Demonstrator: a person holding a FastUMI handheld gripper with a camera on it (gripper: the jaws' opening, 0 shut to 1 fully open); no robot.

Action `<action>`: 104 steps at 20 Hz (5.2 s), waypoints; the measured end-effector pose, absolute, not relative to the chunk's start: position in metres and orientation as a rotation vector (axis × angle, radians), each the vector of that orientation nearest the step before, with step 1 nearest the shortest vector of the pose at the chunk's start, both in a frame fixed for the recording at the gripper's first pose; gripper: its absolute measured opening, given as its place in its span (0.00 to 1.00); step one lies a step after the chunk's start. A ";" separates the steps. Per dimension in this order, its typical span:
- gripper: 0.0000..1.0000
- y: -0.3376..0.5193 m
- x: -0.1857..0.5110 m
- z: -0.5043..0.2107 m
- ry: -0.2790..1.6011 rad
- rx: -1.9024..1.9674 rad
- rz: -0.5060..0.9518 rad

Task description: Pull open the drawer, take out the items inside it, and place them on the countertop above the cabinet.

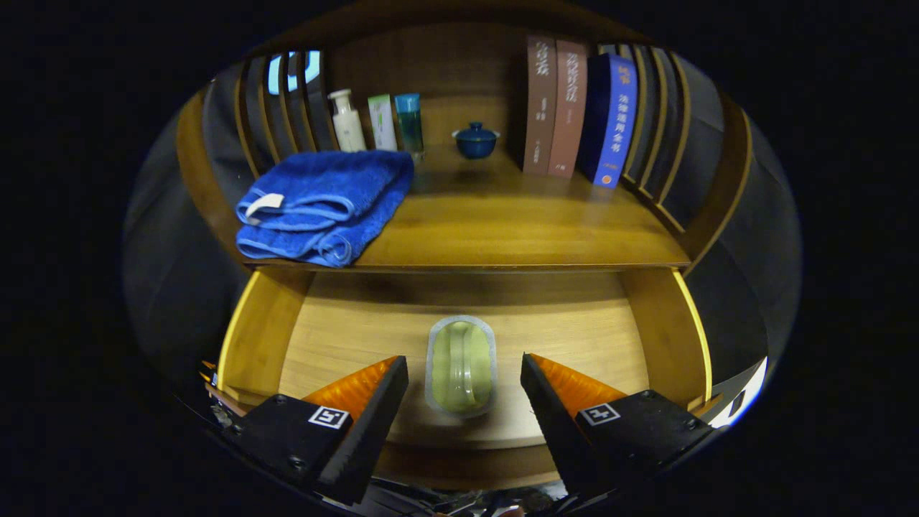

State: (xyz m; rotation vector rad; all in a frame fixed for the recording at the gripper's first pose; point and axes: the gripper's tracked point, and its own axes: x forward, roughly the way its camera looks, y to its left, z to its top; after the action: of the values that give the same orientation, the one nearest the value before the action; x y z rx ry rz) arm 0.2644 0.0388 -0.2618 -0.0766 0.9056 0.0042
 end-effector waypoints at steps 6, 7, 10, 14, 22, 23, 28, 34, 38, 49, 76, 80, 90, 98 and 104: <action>1.00 0.037 0.276 -0.306 1.010 -0.061 -0.025; 1.00 0.037 0.275 -0.310 1.022 -0.056 -0.024; 0.83 0.035 0.278 -0.323 1.052 -0.049 -0.030; 0.39 0.032 0.285 -0.318 1.030 -0.052 -0.045; 0.16 0.032 0.273 -0.302 0.995 -0.010 -0.037; 0.16 0.033 0.269 -0.295 0.986 -0.004 -0.032; 0.16 0.035 0.245 -0.257 0.937 -0.004 -0.014; 0.16 0.035 0.231 -0.209 0.856 0.004 -0.002; 0.16 0.034 0.248 -0.170 0.793 0.006 0.004; 0.16 0.032 0.363 -0.149 0.822 -0.013 -0.028; 0.99 0.029 0.410 -0.163 0.776 0.029 -0.039; 1.00 0.030 0.386 -0.136 0.657 0.009 -0.035; 1.00 0.042 0.291 -0.083 0.341 -0.066 -0.018; 0.99 0.046 0.183 -0.106 0.150 -0.053 -0.012; 0.99 0.045 0.136 -0.163 0.046 -0.078 0.004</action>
State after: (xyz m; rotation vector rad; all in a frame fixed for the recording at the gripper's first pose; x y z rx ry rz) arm 0.1364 0.0450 -0.1628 -0.0779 0.0463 0.0044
